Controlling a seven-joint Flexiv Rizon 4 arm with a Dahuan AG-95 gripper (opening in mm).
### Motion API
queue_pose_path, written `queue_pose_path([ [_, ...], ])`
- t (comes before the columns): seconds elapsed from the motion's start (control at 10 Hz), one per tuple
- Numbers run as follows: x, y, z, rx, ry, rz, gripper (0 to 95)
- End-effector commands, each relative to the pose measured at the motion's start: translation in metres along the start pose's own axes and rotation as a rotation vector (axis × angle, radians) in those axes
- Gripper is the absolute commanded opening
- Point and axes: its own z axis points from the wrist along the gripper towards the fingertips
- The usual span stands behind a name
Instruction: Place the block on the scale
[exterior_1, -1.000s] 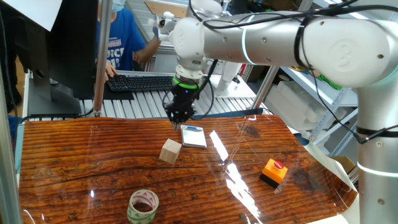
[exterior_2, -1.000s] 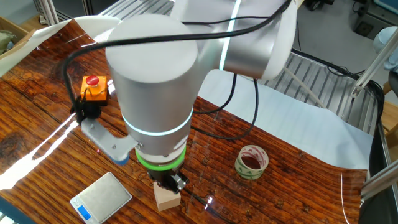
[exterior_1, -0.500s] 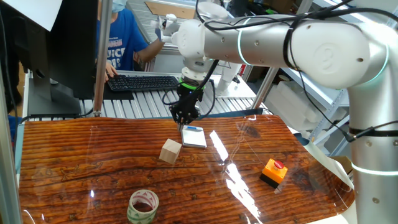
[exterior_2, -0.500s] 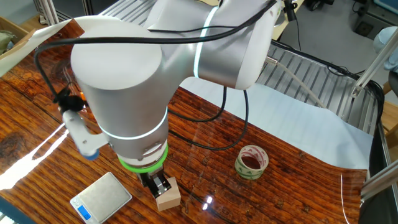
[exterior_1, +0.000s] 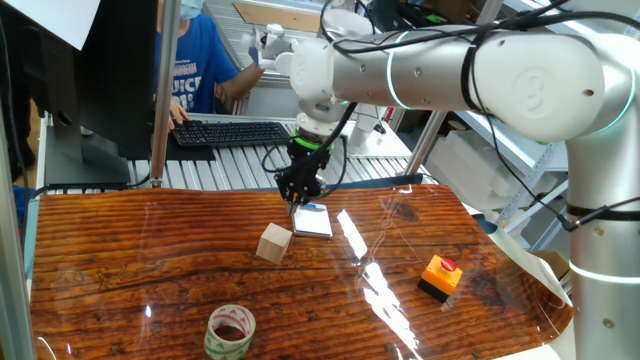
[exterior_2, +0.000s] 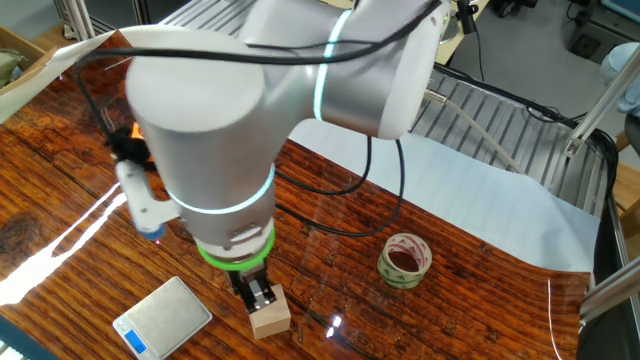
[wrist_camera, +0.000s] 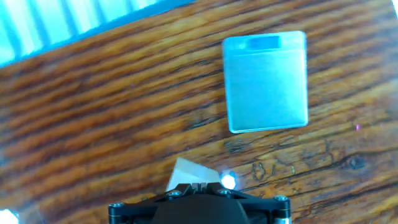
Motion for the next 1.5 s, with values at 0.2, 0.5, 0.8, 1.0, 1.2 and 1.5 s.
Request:
queue_pose_path([
  [0.2,0.005,0.009,0.005,-0.010,0.006,0.020,0.0],
  [0.5,0.009,0.018,0.013,-0.005,-0.001,0.038,0.0],
  [0.8,0.008,0.020,0.019,-0.006,-0.012,0.029,0.0],
  [1.0,0.009,0.020,0.019,-0.004,-0.017,0.019,0.0],
  [1.2,0.009,0.020,0.019,-0.005,-0.016,0.021,19.0],
  [1.5,0.009,0.020,0.020,-0.005,-0.015,0.035,19.0],
])
